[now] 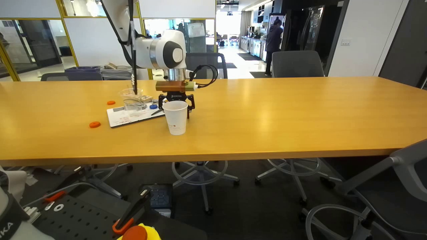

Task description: Pick up the orange tokens and put them in the white cup. Pick up the blue token and put it in the colourless cup.

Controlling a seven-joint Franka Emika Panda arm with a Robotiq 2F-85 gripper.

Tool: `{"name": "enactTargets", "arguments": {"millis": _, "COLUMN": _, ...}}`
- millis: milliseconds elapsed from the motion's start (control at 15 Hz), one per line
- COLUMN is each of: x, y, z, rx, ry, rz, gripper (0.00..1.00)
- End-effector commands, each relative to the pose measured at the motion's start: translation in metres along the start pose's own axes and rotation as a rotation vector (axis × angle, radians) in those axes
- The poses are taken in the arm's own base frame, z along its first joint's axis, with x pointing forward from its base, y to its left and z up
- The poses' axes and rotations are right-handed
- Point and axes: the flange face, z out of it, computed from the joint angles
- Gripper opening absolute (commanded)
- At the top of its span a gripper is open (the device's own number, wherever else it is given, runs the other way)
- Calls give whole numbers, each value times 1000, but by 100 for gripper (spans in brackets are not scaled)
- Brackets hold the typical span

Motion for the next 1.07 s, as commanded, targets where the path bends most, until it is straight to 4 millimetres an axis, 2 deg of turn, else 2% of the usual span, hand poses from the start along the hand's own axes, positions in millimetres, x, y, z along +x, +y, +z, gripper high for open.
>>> {"name": "enactTargets", "arguments": {"millis": 0, "x": -5, "y": -3, "z": -12, "rx": -15, "ry": 8, "rz": 22, "gripper": 74}}
{"name": "enactTargets", "arguments": {"millis": 467, "x": -9, "y": -2, "z": -21, "rx": -40, "ry": 2, "rz": 56, "gripper": 20}}
{"name": "enactTargets", "arguments": {"millis": 533, "x": -9, "y": -3, "z": -21, "rx": -44, "ry": -2, "rz": 63, "gripper": 17}}
{"name": "enactTargets", "arguments": {"millis": 667, "x": -10, "y": -4, "z": -26, "rx": -54, "ry": 2, "rz": 81, "gripper": 19}}
{"name": "enactTargets", "arguments": {"millis": 800, "x": -7, "y": -7, "z": -41, "rx": -42, "ry": 29, "rz": 99, "gripper": 19}}
{"name": "enactTargets", "arguments": {"millis": 1000, "x": -4, "y": -7, "z": -78, "rx": -39, "ry": 91, "rz": 124, "gripper": 19}}
